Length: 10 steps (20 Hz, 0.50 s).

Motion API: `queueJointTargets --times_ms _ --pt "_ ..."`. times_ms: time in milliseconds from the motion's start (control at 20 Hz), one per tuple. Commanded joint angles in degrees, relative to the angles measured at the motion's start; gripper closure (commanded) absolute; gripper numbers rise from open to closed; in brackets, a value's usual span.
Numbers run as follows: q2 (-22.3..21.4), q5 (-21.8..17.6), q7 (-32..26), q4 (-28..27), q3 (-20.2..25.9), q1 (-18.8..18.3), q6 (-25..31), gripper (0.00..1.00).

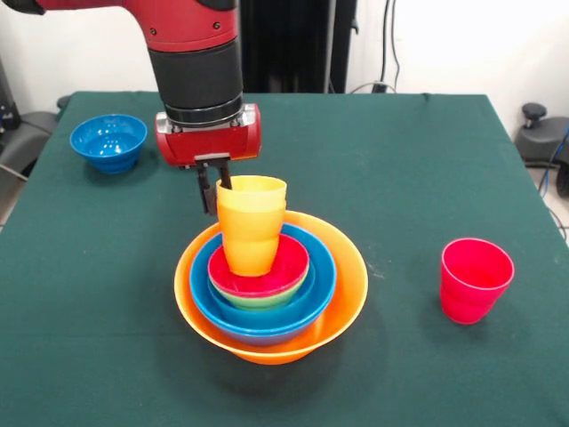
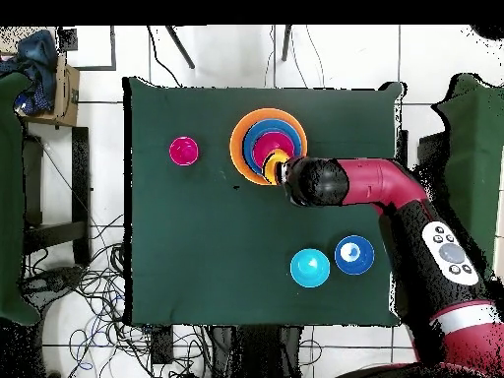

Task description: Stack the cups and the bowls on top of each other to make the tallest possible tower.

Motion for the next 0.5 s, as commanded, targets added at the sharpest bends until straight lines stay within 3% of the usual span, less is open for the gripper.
queueJointTargets --times_ms 50,500 --pt "1.5 -5.6 -12.4 4.0 1.7 -0.5 -0.4 1.00" --pt "1.5 -4.1 -11.3 1.8 3.0 -0.5 1.6 1.00"
